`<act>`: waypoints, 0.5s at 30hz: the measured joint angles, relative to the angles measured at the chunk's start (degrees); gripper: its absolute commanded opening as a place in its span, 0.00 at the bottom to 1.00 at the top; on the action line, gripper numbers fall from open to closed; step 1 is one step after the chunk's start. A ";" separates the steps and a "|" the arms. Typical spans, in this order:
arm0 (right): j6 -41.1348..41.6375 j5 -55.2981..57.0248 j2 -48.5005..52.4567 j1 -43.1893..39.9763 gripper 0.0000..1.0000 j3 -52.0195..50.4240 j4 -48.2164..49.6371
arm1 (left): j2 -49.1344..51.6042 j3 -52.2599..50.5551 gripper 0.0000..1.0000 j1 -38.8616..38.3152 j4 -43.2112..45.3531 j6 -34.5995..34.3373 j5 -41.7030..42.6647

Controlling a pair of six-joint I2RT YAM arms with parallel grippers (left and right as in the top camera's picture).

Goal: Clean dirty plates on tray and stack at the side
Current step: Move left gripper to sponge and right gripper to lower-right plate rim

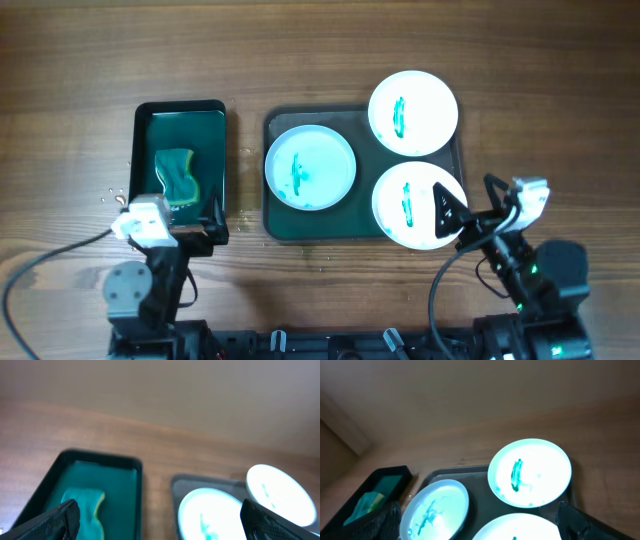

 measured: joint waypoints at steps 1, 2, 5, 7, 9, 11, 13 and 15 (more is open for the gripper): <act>-0.09 -0.15 1.99 0.00 1.00 2.16 -2.58 | 1.66 2.25 1.00 0.00 -2.19 -0.17 0.24; -0.17 -0.37 4.48 0.00 1.00 4.81 -4.96 | 4.31 5.55 1.00 0.00 -5.44 -0.28 0.70; -0.17 -0.85 11.74 0.00 1.00 12.76 -11.85 | 14.08 16.31 1.00 0.00 -13.44 -0.70 2.43; -0.20 -1.16 15.10 0.00 1.00 16.76 -15.93 | 19.15 22.12 1.00 0.00 -18.86 -0.85 3.26; -0.20 -1.27 18.82 0.00 1.00 21.44 -21.42 | 24.76 28.57 1.00 0.00 -24.63 -0.94 3.89; -0.22 -1.44 22.29 0.00 1.00 25.20 -25.77 | 30.45 34.73 1.00 0.00 -30.38 -1.07 4.50; -0.20 -1.68 24.44 0.00 1.00 27.15 -27.85 | 35.95 40.24 1.00 0.00 -36.13 -1.09 5.22; -0.20 -2.08 28.09 0.00 1.00 29.00 -28.87 | 41.44 44.85 1.00 0.00 -39.82 -1.14 6.40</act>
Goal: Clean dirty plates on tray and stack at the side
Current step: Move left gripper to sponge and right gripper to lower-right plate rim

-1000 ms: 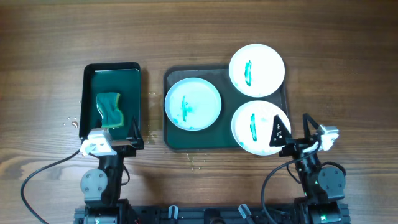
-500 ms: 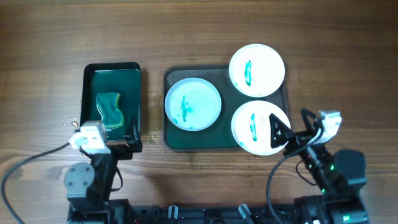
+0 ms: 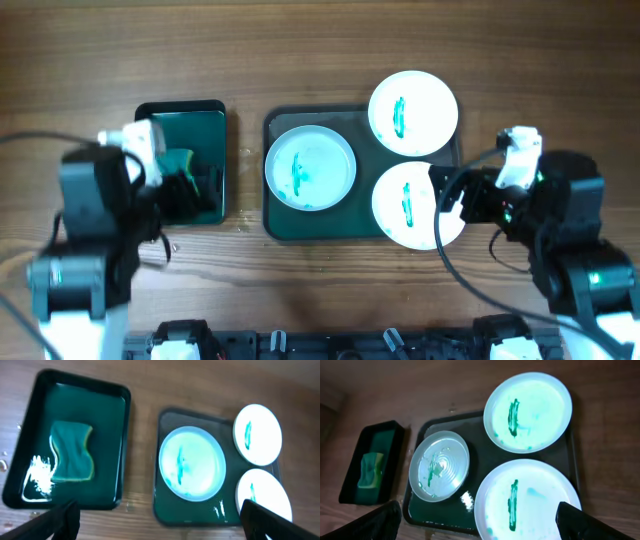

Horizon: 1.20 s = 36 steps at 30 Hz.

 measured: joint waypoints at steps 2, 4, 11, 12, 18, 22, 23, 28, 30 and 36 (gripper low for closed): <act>0.07 -0.28 2.03 0.00 1.00 0.22 0.55 | 4.00 1.81 1.00 0.00 -0.94 -0.04 0.90; 1.44 -1.20 3.98 0.00 1.00 0.22 0.79 | 7.08 2.03 1.00 0.00 -1.03 -0.13 1.44; 5.25 -8.17 11.15 0.37 0.83 0.24 3.52 | 14.08 2.01 1.00 0.00 -1.16 -0.15 5.75; 5.29 -9.01 12.44 0.72 0.82 0.26 4.07 | 14.53 2.01 1.00 0.00 -1.14 -0.13 6.08; 5.86 -11.98 24.15 6.16 0.68 0.52 8.28 | 16.13 2.03 1.00 0.00 0.15 -0.13 6.88; 6.78 -11.43 33.27 10.91 0.67 3.15 10.38 | 16.15 2.03 1.00 0.00 0.39 -0.13 4.28; 7.06 -10.47 35.67 12.33 0.65 4.31 10.38 | 16.22 2.03 1.00 0.00 0.42 -0.35 2.69; 9.49 -5.95 44.59 16.52 0.47 8.35 12.90 | 17.81 2.03 1.00 0.00 0.33 -3.17 -6.01; 10.73 -4.26 47.39 17.05 0.41 8.96 14.80 | 19.12 2.03 1.00 0.00 0.31 -4.15 -9.03; 12.76 -0.74 53.46 17.14 0.25 9.20 20.59 | 24.22 2.03 0.98 0.00 0.55 -5.49 -13.73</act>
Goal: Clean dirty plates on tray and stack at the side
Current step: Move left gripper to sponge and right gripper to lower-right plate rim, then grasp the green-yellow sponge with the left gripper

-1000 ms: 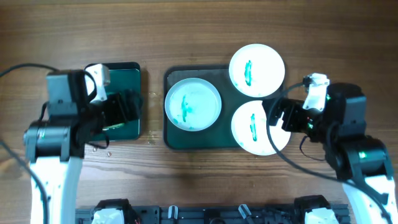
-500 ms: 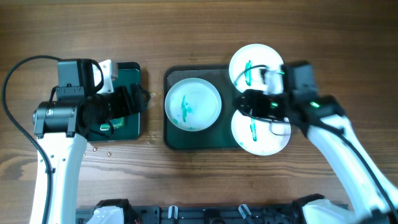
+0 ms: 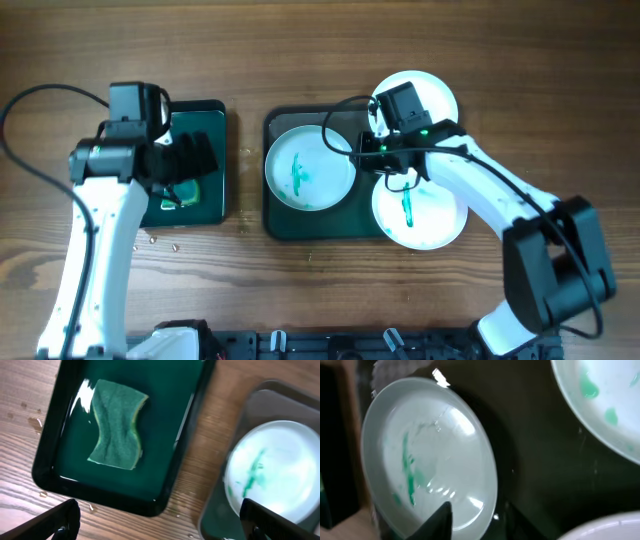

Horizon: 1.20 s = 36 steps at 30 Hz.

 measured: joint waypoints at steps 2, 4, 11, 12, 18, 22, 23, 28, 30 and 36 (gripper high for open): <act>0.39 0.42 1.42 0.00 0.18 0.02 1.75 | 1.95 0.00 0.98 0.00 0.57 -0.22 -0.72; 0.28 0.70 2.45 0.00 0.14 0.02 2.73 | 3.50 0.00 0.98 0.00 1.20 -0.39 -1.07; 0.26 1.27 5.55 0.00 0.06 0.02 3.93 | 6.80 0.00 0.98 0.00 4.39 -0.48 -1.57; 0.28 1.27 5.88 0.00 0.06 0.02 4.17 | 6.91 0.00 0.98 0.00 4.66 -0.50 -1.73; 0.52 0.57 8.44 0.00 0.04 0.07 6.95 | 6.99 0.00 0.99 1.53 5.35 -0.50 -2.19; 0.92 -0.09 9.33 0.00 0.04 0.07 7.43 | 6.99 0.00 0.96 4.02 5.44 -0.46 -2.40; 1.14 -0.09 9.33 0.00 0.04 0.07 7.43 | 6.99 0.00 0.96 4.42 5.44 -0.46 -2.43; 1.97 -0.07 9.35 0.00 0.04 0.09 7.41 | 8.85 0.02 0.92 4.85 5.68 0.33 -2.40; 1.99 -0.09 9.35 0.00 0.04 0.09 7.39 | 10.97 0.02 0.89 4.85 5.88 0.94 -2.38; 2.19 -0.09 9.38 0.00 0.04 0.13 7.34 | 17.68 0.04 0.80 4.96 6.49 2.12 -2.36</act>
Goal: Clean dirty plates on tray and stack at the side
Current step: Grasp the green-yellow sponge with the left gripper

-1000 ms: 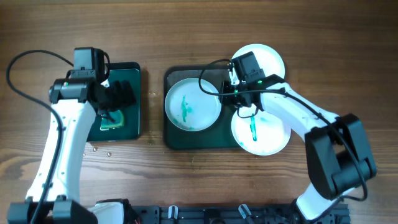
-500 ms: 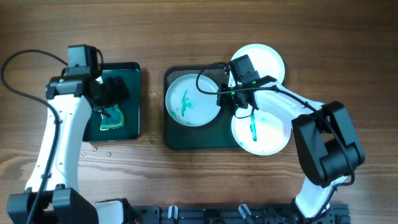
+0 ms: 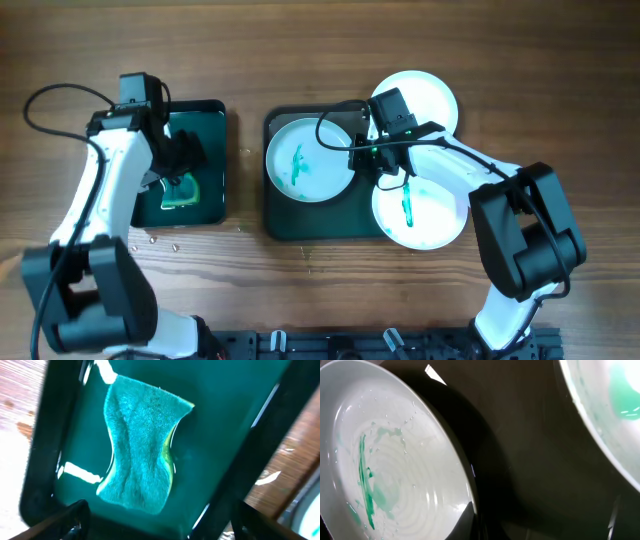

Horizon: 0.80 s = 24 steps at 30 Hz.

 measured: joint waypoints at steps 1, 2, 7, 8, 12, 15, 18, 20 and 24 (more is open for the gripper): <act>0.00 0.00 0.02 0.00 0.04 0.04 -0.04 | 0.76 -0.02 0.79 0.13 0.22 0.15 -0.02; 0.00 0.00 0.02 0.00 0.04 0.07 -0.13 | 1.77 0.00 0.77 0.52 0.52 0.31 0.00; 0.00 0.00 0.02 0.00 0.04 0.15 -0.22 | 5.68 0.00 0.70 3.69 3.63 1.05 0.04; 0.00 0.00 0.02 0.00 0.04 0.15 -0.22 | 6.40 -0.02 0.68 4.22 4.11 1.27 0.07; -0.02 0.00 0.02 0.00 0.04 0.15 -0.22 | 10.25 0.00 0.50 5.35 5.86 2.38 0.35; -0.02 0.00 0.02 0.00 0.04 0.15 -0.22 | 11.93 0.00 0.29 5.33 6.45 2.64 0.72; -0.02 0.00 0.02 0.00 0.04 0.15 -0.22 | 12.22 0.00 0.04 5.25 6.47 2.84 1.38; -0.02 -0.02 0.02 0.00 0.04 0.15 -0.20 | 12.22 0.00 0.04 5.25 6.01 3.08 1.31; 0.00 -0.04 0.02 0.00 0.04 0.15 -0.17 | 12.22 0.00 0.04 5.25 5.27 3.06 1.29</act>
